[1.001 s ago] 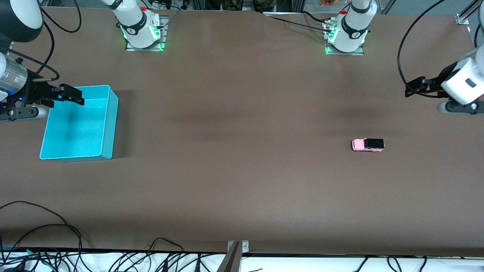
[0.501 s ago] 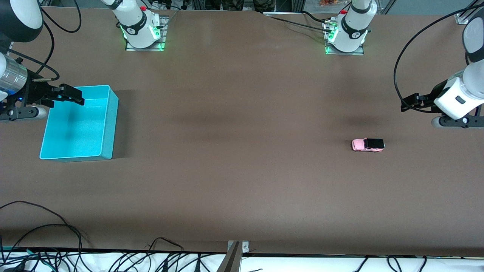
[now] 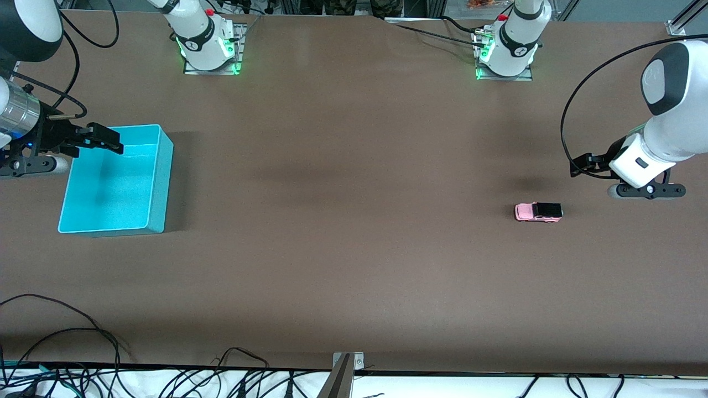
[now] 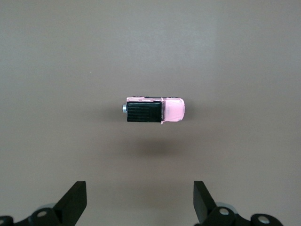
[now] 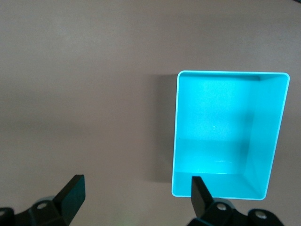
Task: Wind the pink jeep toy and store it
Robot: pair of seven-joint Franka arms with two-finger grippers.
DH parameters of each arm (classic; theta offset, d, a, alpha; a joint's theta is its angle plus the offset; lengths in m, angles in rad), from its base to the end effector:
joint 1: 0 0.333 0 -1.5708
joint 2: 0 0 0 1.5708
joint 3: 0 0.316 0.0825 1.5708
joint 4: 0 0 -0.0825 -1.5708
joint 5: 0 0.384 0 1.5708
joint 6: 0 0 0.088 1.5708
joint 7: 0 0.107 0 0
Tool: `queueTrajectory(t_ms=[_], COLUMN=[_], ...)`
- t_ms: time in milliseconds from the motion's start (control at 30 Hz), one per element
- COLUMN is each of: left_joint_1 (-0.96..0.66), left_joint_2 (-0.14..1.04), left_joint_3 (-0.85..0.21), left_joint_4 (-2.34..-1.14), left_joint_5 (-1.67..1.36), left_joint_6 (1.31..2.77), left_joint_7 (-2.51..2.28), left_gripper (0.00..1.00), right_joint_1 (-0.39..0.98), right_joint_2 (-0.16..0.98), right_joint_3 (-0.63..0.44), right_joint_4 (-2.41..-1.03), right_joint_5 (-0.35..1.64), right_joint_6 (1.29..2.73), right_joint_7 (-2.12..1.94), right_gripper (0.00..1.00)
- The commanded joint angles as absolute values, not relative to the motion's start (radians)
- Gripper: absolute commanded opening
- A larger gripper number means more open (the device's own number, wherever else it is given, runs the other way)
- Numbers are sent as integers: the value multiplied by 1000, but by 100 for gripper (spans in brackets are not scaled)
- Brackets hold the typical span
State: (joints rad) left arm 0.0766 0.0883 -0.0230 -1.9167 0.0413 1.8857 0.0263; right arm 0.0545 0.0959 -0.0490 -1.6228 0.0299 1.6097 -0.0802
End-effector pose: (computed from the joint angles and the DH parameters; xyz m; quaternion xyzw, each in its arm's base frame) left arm 0.5668 0.0338 0.4371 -0.9980 -0.0061 0.0603 0.0158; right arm 0.5801 0.0074 0.5488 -0.9976 -0.0414 0.0539 0.0146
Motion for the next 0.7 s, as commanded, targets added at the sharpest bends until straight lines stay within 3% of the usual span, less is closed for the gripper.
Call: queueTrajectory(t_ms=[0, 668], left_joint_1=[92, 104], left_joint_2=[117, 161], left_joint_3=[-23, -21], left_joint_4=[-1945, -2114], left_joint_5=[49, 51], left_joint_6=[1936, 2243], left_joint_7=[29, 31], left_gripper=[100, 100], right_joint_1=[54, 54], right_joint_2=[101, 101], right_joint_3=[-46, -48], right_joint_4=[-1603, -1603], right_joint_5=[18, 20], right_joint_6=[1592, 1592], right_joint_7=[-80, -80], right_gripper=[100, 100])
